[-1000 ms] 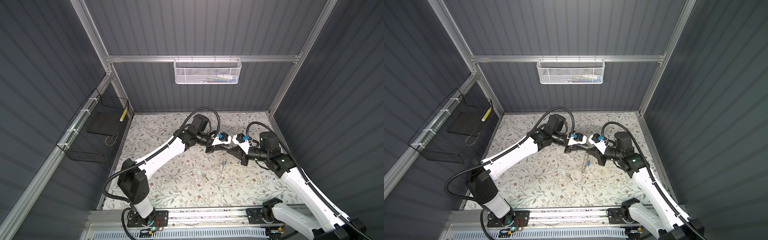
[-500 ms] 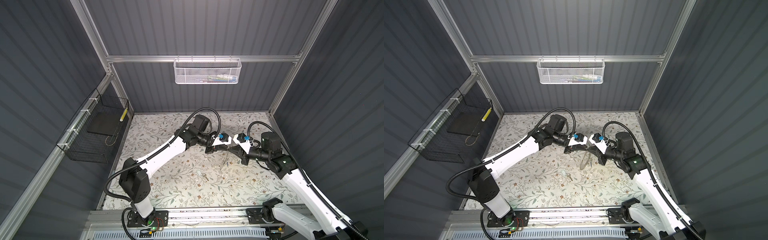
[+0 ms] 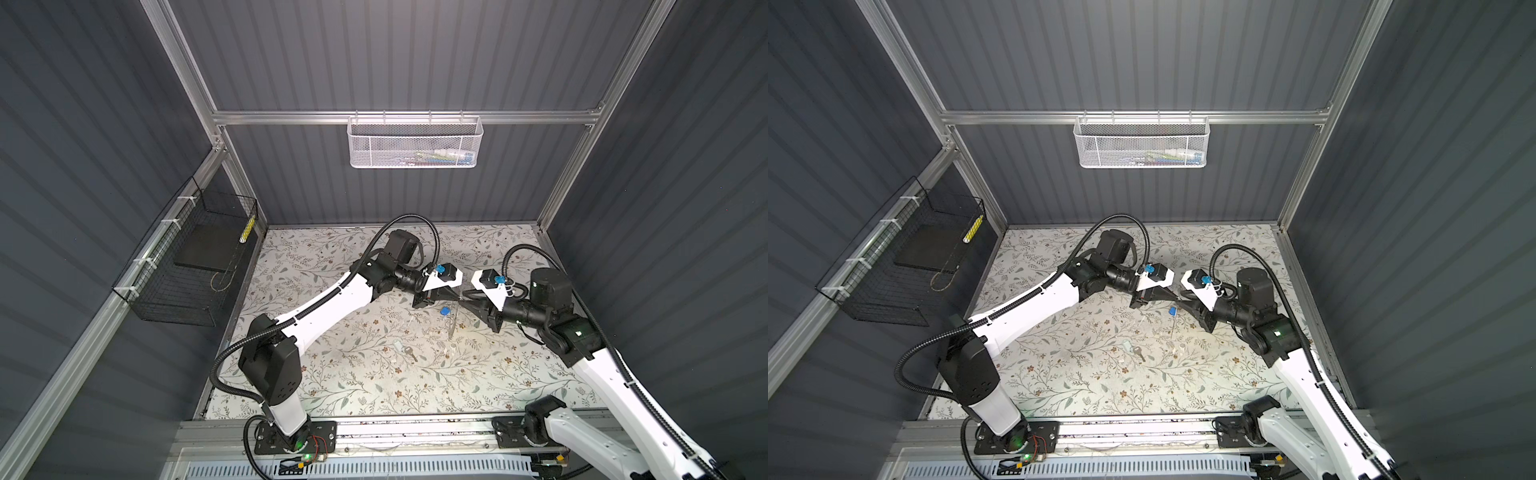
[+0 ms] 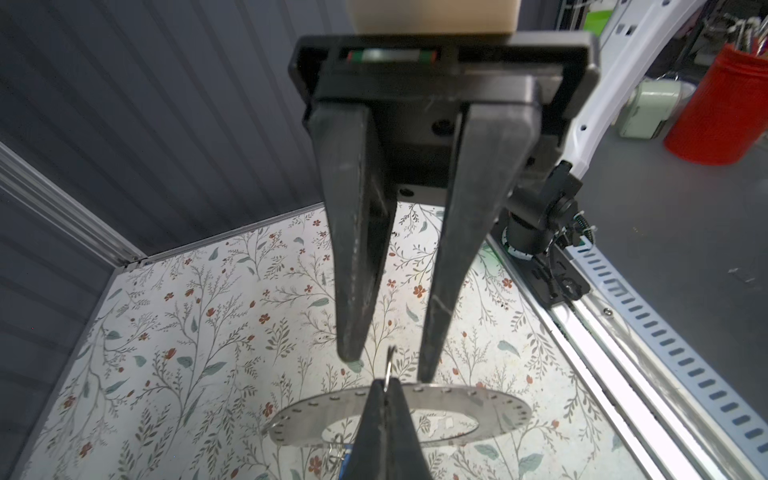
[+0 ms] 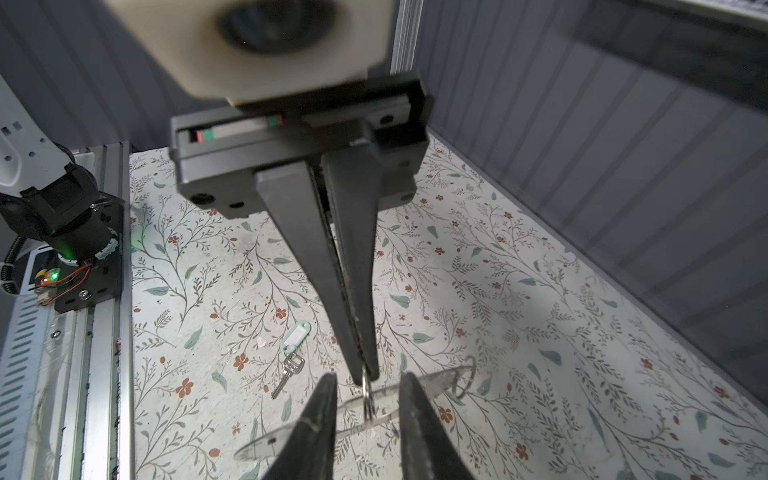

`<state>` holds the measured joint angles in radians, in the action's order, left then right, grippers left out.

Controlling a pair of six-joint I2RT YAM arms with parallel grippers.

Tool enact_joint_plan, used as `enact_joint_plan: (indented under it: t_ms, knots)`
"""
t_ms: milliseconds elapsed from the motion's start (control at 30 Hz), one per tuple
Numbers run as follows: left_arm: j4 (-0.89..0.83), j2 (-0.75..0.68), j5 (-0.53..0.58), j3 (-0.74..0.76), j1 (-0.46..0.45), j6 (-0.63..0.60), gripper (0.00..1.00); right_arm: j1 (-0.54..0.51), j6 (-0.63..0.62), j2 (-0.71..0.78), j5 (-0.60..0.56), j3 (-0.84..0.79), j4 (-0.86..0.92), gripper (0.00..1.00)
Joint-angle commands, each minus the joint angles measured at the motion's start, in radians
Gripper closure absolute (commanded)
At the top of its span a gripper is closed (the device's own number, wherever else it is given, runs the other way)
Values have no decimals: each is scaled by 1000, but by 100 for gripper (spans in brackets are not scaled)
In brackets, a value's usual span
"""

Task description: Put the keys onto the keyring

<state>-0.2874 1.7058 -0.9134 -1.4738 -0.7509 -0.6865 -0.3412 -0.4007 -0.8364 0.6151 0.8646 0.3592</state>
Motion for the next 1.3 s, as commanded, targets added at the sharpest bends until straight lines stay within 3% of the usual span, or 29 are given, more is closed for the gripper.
enact_joint_plan:
  t_ms: [0, 267, 767, 1267]
  knots:
    - [240, -39, -128, 50, 39, 194, 100, 2, 19, 36, -43, -11, -12, 69]
    - [478, -69, -182, 155, 60, 365, 100, 7, 114, 75, -11, -68, -146, 71]
    - [911, -49, -206, 241, 73, 700, 100, 7, 173, 33, 47, -110, -294, 77]
    - [926, -43, -229, 245, 73, 713, 100, 7, 240, -2, 98, -141, -486, 81]
